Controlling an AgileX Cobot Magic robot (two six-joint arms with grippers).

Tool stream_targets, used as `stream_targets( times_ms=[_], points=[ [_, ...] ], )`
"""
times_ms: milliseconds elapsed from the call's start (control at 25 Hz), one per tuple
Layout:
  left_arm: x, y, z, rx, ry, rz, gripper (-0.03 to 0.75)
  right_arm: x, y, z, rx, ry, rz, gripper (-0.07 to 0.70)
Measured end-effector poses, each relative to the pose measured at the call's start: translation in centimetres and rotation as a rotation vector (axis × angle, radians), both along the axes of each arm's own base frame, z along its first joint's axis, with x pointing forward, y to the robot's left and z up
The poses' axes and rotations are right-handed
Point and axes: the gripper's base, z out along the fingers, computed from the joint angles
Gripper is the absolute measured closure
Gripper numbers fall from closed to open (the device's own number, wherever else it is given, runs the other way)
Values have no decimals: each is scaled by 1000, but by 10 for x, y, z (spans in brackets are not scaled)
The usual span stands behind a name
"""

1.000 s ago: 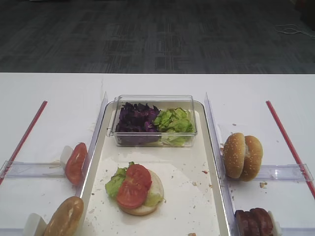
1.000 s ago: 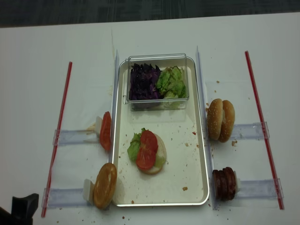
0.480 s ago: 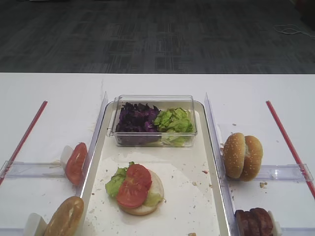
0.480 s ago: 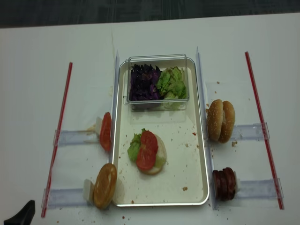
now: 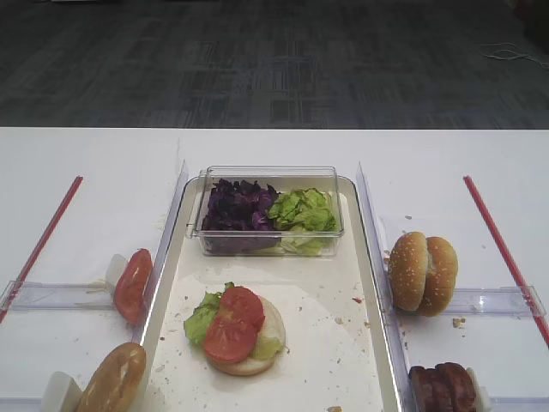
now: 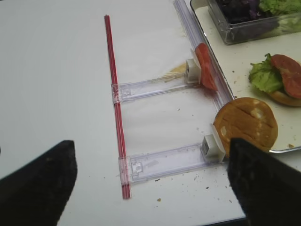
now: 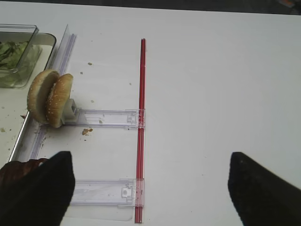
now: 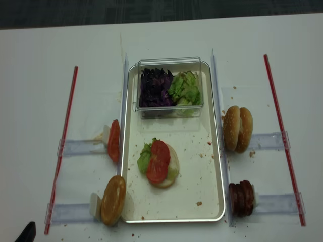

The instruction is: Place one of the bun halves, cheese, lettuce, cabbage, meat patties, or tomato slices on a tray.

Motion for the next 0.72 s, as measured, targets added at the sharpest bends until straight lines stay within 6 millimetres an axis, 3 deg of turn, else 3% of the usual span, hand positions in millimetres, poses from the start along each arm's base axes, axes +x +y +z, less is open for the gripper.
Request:
stream_targets(
  times_ms=[720],
  points=[
    [0, 3, 0, -27, -1, 52, 85, 0, 0, 0, 0, 0, 0, -53]
  ],
)
